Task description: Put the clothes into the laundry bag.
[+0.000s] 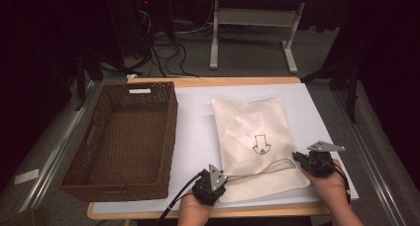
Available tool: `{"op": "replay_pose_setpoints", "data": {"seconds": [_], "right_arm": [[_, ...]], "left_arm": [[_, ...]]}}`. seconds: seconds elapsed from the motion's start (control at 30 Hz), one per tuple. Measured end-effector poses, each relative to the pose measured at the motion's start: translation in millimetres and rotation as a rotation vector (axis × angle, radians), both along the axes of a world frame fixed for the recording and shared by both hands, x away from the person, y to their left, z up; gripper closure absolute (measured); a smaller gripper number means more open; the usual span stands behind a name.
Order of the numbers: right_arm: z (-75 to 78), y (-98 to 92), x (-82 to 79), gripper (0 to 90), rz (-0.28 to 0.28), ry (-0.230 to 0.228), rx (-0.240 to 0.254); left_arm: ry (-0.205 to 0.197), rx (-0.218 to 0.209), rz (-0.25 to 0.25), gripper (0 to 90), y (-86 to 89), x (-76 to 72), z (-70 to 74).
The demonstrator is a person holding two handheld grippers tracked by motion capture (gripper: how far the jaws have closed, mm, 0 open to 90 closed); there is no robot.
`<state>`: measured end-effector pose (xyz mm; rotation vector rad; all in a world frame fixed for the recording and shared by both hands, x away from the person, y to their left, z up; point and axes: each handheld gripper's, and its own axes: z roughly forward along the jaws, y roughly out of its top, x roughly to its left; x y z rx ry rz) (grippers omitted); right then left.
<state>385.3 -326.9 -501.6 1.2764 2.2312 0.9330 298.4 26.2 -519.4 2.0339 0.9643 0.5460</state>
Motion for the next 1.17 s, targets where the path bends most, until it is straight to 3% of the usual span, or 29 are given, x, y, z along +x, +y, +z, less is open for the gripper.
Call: {"op": "replay_pose_setpoints", "data": {"seconds": [0.2,0.33,0.47,0.57,0.67,0.8,0.93,1.0,1.17], "right_arm": [[-1.4,0.7,-6.6,87.8,0.002,0.010,0.004],[1.0,-2.5,-12.8,79.0,-0.016,0.006,0.020],[13.6,-6.2,-25.6,71.4,-0.022,-0.054,0.068],[25.7,-5.7,-35.2,65.7,-0.013,-0.107,0.123],[38.2,-0.6,-44.6,58.5,0.019,-0.175,0.165],[49.4,9.2,-56.6,41.2,0.062,-0.245,0.187],[54.8,15.3,-65.4,12.0,0.073,-0.286,0.199],[57.0,17.4,-68.5,0.6,0.067,-0.309,0.203],[58.9,21.0,-69.8,0.4,0.066,-0.322,0.197]], "left_arm": [[0.007,-0.012,0.017,74.2,4.9,4.8,-0.7],[-0.003,-0.031,0.027,63.0,8.6,4.9,3.4],[-0.043,-0.074,0.062,46.1,18.5,2.9,12.7],[-0.074,-0.103,0.070,38.4,27.0,-0.4,21.9],[-0.132,-0.124,0.077,33.2,33.9,-7.7,33.7],[-0.181,-0.156,0.106,20.1,44.2,-14.4,48.9],[-0.191,-0.186,0.124,0.3,54.4,-17.7,56.5],[-0.206,-0.182,0.110,0.1,56.5,-20.5,58.7],[-0.225,-0.168,0.100,0.1,54.4,-21.7,62.6]]}}
